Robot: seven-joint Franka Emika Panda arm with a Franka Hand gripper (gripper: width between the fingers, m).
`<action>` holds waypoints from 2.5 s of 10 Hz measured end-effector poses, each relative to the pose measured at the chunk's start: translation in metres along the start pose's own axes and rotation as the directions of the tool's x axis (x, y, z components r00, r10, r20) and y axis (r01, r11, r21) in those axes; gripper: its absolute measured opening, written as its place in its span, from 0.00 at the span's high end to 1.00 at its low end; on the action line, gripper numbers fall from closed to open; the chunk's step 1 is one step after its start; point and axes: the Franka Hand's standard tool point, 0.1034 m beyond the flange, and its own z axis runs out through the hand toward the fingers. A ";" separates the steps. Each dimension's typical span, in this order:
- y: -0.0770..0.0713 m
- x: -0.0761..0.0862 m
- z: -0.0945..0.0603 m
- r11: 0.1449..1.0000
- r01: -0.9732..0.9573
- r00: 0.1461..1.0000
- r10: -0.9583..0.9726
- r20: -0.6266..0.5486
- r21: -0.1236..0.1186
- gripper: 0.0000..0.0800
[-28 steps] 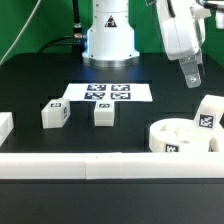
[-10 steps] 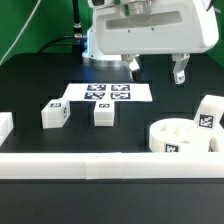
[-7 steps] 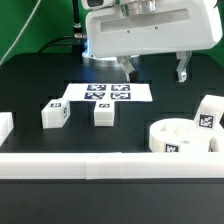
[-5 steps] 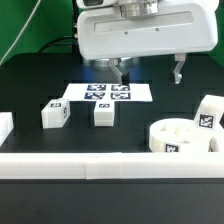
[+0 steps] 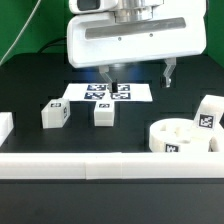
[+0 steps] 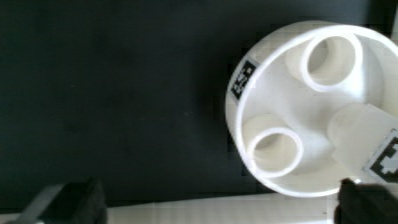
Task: Assemble stool
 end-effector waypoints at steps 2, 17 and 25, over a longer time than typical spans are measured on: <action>0.032 -0.009 0.012 0.998 0.054 0.998 -0.054 -0.012 -0.027 0.19; 0.054 -0.060 0.031 0.991 -0.105 0.805 0.133 0.579 -0.083 0.19; 0.057 -0.084 0.051 0.991 -0.106 0.465 0.124 0.877 -0.084 0.19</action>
Offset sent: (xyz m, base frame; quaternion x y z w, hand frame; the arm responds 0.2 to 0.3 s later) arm -0.0352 -0.0584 -0.0201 -0.0648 0.0454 0.0429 0.9959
